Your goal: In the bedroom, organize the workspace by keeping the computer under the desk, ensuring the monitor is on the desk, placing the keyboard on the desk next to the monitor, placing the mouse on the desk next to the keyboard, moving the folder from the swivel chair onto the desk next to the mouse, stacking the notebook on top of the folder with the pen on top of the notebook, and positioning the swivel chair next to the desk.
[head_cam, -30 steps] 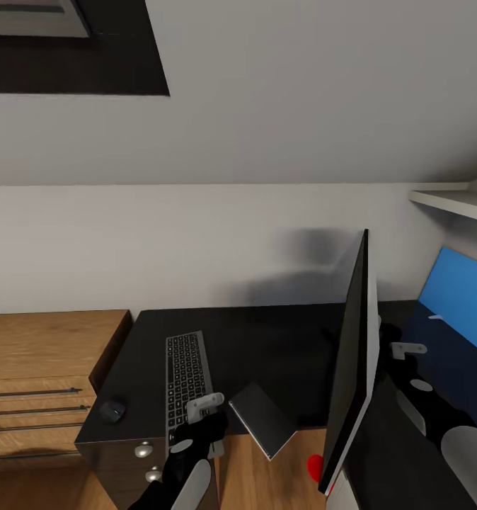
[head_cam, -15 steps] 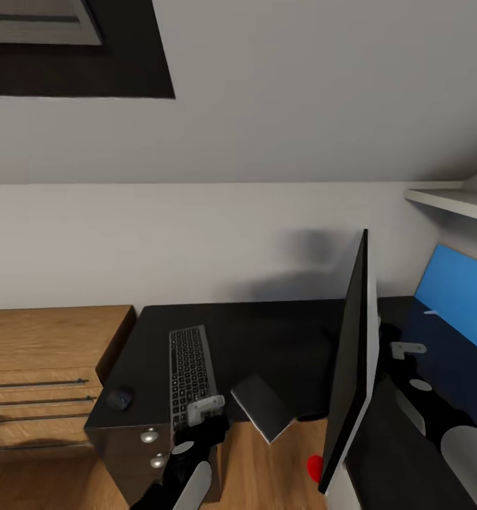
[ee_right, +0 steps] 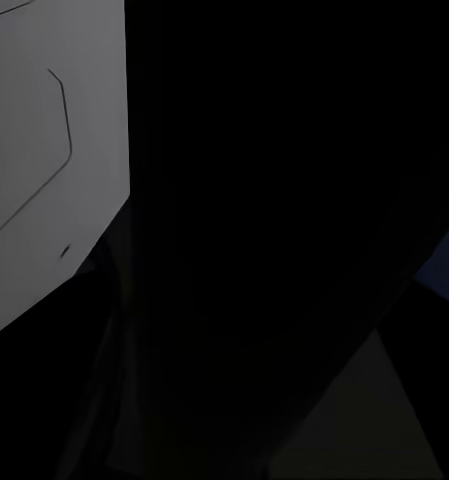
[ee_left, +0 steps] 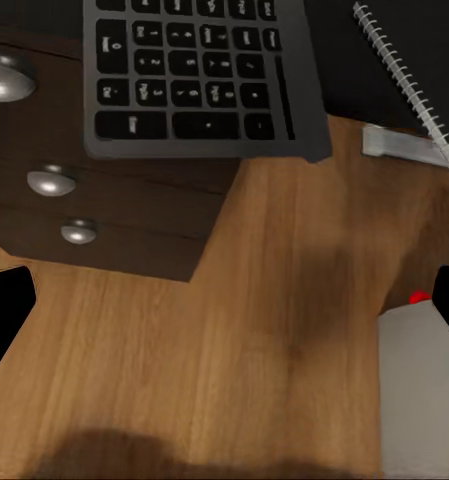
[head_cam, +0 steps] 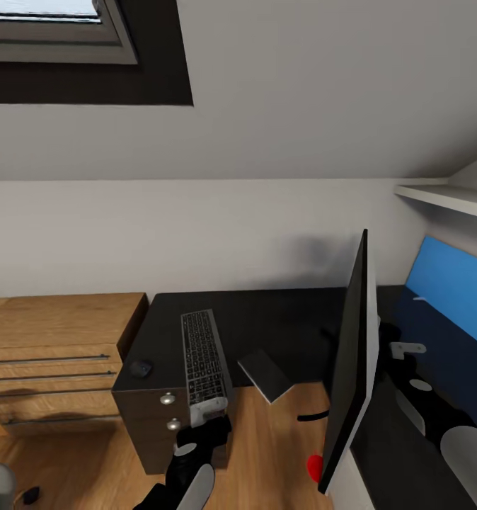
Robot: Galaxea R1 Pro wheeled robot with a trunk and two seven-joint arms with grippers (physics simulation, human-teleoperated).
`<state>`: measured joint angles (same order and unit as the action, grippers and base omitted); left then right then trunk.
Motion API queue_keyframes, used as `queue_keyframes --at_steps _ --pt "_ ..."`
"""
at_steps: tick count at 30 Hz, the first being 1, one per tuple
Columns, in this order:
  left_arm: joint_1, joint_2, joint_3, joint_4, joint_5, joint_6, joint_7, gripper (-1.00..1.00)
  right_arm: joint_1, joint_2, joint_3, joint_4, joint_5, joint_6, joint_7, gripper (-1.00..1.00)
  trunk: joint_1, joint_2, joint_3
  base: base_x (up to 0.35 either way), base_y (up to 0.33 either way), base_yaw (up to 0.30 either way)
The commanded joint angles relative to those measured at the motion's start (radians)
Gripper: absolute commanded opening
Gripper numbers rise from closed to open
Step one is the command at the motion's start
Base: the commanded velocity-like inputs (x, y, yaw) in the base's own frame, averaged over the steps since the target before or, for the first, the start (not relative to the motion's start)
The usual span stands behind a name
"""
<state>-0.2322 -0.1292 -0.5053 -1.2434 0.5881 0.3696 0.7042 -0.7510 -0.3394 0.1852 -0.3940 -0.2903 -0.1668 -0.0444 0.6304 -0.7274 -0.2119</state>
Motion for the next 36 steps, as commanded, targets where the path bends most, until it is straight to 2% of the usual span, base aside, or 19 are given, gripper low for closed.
queue_keyframes --at_steps 1,36 --pt "-0.001 0.0 -0.002 -0.001 0.006 0.003 0.007 1.0 -0.001 -0.001 0.011 0.002 -0.012 -0.003 -0.005 -1.0 0.0 -0.001 -0.002 -0.33 0.009 0.0" --pt "-0.001 0.0 -0.004 -0.001 0.006 0.003 0.007 1.0 -0.001 -0.001 0.011 0.001 -0.012 -0.005 -0.006 -1.0 0.0 -0.001 -0.002 -0.332 0.0 0.0"
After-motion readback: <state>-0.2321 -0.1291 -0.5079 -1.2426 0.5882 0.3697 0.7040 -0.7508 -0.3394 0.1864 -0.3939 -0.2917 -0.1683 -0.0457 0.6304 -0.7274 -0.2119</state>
